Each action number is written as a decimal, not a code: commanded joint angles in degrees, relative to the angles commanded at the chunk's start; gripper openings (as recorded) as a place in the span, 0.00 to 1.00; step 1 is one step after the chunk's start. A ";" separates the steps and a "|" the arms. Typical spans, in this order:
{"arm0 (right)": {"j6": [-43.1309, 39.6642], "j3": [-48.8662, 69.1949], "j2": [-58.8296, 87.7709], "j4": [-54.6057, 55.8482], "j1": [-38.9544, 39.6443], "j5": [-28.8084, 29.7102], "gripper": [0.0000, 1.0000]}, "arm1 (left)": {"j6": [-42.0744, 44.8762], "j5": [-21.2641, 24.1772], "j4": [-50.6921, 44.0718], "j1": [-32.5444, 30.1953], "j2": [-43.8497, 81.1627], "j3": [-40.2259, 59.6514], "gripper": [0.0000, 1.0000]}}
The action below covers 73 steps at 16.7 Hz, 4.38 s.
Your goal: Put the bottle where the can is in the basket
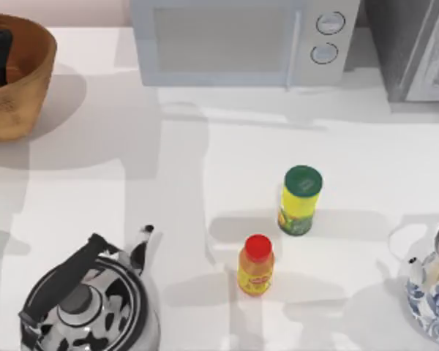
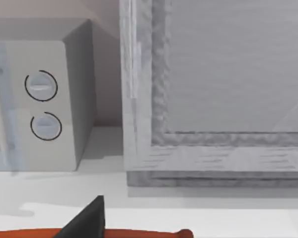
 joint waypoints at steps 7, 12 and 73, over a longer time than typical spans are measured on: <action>0.00 0.00 0.00 0.00 0.00 0.00 1.00 | -0.20 -0.04 1.89 -0.30 -0.49 -2.35 1.00; 0.00 0.00 0.00 0.00 0.00 0.00 1.00 | -0.44 -0.10 11.04 -0.46 -3.08 -14.30 1.00; 0.00 0.00 0.00 0.00 0.00 0.00 1.00 | -10.20 -6.59 91.88 -8.44 -153.98 -161.81 0.00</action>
